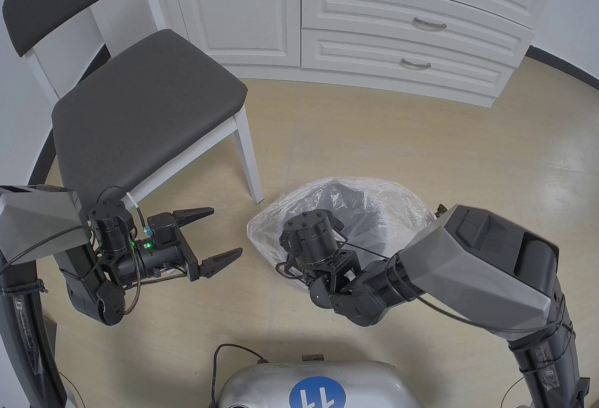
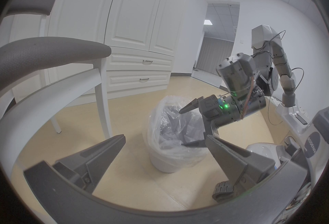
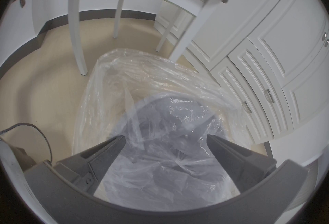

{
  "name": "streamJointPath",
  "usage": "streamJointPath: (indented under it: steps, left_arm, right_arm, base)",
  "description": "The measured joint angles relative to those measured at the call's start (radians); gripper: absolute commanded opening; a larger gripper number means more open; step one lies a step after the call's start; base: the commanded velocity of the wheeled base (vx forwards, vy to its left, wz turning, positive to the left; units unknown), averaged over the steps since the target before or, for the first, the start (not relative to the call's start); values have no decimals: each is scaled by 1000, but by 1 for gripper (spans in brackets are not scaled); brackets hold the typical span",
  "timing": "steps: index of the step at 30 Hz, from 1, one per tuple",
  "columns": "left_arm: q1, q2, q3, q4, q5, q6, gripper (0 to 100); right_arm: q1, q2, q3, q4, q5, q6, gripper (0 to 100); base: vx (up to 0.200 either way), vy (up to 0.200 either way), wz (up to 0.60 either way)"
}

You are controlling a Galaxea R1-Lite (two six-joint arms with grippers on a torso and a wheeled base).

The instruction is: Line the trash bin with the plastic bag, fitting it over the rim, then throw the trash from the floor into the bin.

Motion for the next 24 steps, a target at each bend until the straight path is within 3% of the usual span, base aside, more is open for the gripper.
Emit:
streamJointPath:
  steps: [11, 15, 17, 20, 24]
  left_arm:
    - [-30, 16, -13, 1, 5, -12, 100]
    - [-57, 18, -18, 2, 33, -87, 100]
    - [-76, 17, -27, 1, 79, -140, 100]
    - [-114, 16, -52, 5, 217, -207, 100]
    - [-175, 23, -111, 46, 429, -282, 100]
  right_arm:
    - [-37, -142, 181, -94, 8, 34, 100]
    - [-47, -207, 277, -170, 11, 87, 100]
    - [-59, -230, 323, -201, 12, 126, 100]
    - [-86, -259, 376, -240, 11, 200, 100]
    - [-138, -284, 417, -270, 11, 387, 100]
  base:
    - [0, 0, 0]
    - [0, 0, 0]
    - [0, 0, 0]
    - [0, 0, 0]
    - [0, 0, 0]
